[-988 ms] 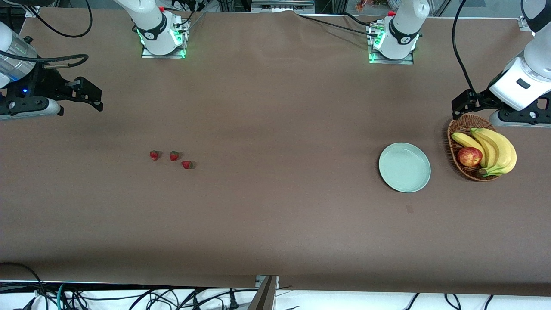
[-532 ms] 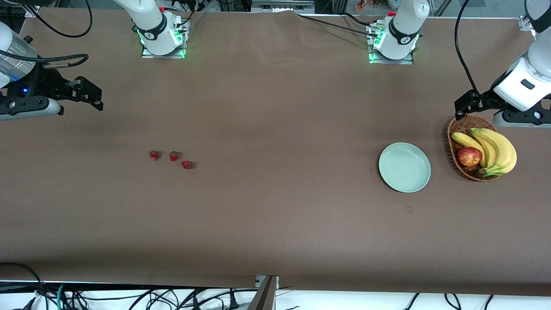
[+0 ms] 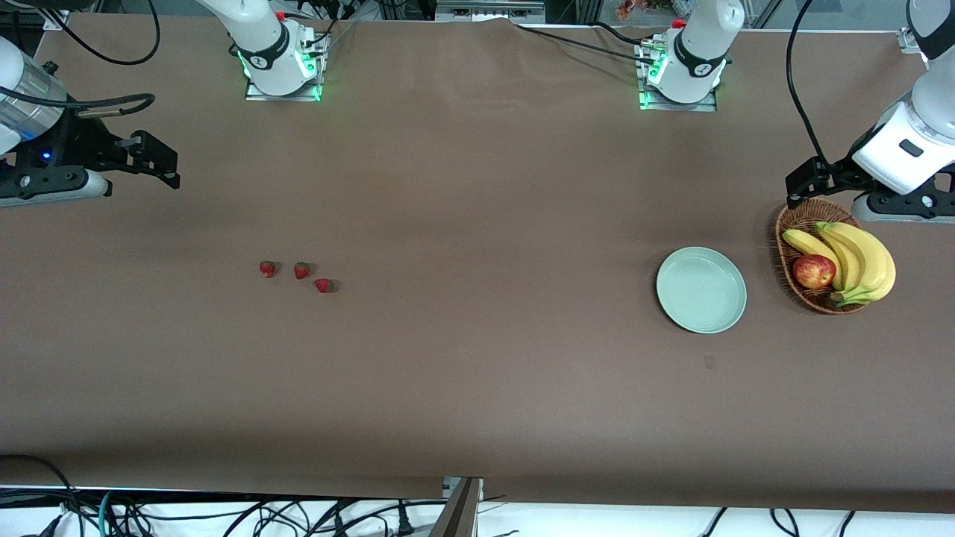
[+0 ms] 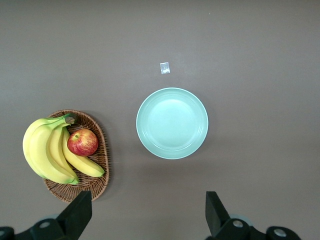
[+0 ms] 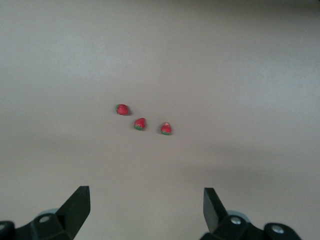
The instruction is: Collect all strawberries into plate
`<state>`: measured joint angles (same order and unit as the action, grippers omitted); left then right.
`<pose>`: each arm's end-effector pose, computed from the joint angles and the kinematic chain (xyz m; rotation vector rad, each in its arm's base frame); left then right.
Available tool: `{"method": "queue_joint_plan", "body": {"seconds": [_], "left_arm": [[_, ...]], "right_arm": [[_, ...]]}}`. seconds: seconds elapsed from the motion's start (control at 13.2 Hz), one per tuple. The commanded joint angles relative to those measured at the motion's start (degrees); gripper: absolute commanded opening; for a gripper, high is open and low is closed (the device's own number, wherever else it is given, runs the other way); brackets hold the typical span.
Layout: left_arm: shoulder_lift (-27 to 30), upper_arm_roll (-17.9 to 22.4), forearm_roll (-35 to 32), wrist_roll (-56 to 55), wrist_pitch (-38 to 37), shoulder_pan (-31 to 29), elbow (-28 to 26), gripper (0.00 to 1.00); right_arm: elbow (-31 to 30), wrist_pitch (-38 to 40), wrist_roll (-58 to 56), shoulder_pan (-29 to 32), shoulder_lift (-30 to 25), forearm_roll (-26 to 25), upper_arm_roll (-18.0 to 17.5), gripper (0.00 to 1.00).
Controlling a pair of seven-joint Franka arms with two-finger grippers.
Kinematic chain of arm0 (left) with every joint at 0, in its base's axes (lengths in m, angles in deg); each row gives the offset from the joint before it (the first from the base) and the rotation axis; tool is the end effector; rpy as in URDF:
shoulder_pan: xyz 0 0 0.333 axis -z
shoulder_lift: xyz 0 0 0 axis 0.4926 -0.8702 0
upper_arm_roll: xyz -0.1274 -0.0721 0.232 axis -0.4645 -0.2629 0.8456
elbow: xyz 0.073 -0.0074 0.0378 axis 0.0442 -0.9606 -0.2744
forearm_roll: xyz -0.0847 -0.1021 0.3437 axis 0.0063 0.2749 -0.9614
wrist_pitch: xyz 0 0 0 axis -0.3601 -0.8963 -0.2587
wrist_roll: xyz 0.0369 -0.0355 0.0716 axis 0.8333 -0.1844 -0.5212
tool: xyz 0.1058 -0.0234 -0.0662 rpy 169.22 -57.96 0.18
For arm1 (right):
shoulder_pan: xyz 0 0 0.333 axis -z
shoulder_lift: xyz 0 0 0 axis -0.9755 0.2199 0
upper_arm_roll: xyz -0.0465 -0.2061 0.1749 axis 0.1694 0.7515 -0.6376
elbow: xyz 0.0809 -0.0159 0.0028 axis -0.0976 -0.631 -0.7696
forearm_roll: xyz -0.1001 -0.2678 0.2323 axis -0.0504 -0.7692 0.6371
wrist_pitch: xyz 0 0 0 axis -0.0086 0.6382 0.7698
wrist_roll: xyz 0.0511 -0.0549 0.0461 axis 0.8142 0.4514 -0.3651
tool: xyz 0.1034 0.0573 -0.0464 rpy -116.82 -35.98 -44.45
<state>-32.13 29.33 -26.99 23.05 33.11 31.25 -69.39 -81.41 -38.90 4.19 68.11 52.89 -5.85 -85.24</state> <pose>0.5343 -0.0244 0.5205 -3.0824 0.0658 0.0126 0.5379 0.0663 0.5535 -3.1322 -0.2093 0.0081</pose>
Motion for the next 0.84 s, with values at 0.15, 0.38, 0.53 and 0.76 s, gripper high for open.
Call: {"method": "queue_joint_plan", "body": {"seconds": [0.15,0.38,0.53,0.76], "left_arm": [[-1.0,-0.2,0.8,0.6,-1.3,-0.2,1.9,1.00],[-1.0,-0.1,0.5,0.6,-1.1,-0.2,1.9,1.00],[-1.2,-0.1,0.1,0.6,-0.1,-0.2,1.9,1.00],[-1.2,0.0,-0.1,0.6,0.2,-0.2,1.8,1.00]], "right_arm": [[0.2,0.8,-0.6,0.0,-0.6,-0.3,0.1,1.00],[0.0,0.8,-0.6,0.0,-0.4,-0.2,-0.1,1.00],[0.0,0.5,-0.5,0.0,-0.2,-0.2,-0.2,1.00],[-0.5,0.8,-0.5,-0.1,-0.5,-0.2,-0.4,1.00]]}}
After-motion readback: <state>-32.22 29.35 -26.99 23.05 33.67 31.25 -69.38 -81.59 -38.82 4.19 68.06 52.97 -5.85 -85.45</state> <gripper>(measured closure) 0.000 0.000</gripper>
